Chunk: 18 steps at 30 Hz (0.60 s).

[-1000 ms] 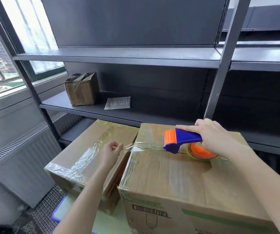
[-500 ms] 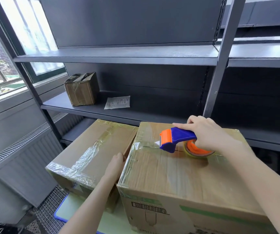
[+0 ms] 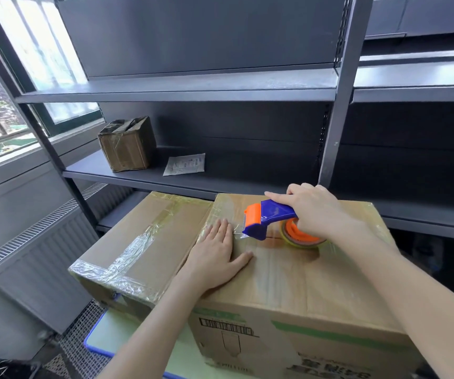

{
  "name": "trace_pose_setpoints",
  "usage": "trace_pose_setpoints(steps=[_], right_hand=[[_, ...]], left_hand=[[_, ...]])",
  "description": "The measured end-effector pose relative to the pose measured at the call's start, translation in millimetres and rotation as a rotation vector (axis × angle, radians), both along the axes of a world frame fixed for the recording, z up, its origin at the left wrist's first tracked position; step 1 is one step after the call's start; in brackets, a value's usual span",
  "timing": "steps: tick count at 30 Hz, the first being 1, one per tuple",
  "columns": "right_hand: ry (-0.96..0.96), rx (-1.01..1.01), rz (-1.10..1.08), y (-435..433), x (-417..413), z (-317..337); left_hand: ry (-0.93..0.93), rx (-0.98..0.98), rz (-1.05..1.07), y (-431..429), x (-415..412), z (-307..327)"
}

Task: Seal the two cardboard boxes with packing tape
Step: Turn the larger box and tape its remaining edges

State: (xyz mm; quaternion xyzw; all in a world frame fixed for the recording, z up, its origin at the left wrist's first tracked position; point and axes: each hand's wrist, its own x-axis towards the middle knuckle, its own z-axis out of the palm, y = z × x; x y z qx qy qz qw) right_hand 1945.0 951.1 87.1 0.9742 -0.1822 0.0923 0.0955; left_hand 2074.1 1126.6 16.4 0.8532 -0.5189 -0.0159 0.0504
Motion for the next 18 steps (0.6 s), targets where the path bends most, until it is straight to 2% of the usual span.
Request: trace_pose_setpoints(steps=[4,8,12,18], right_hand=[[-0.003,-0.007,0.004,0.7,0.4,0.3],[0.004,-0.016,0.016,2.9,1.2,1.9],[-0.012,0.003,0.054,2.3,-0.8,3.8],[-0.024,0.036,0.089,1.6,-0.6,5.4]], left_hand=[[0.014,0.005,0.004,-2.2,-6.3,3.1],[-0.007,-0.069,-0.058,-12.8,-26.0,-1.3],[-0.035,-0.079,-0.018,-15.5,-27.0,-5.2],[0.037,-0.102,-0.034,-14.7,-18.5,-1.9]])
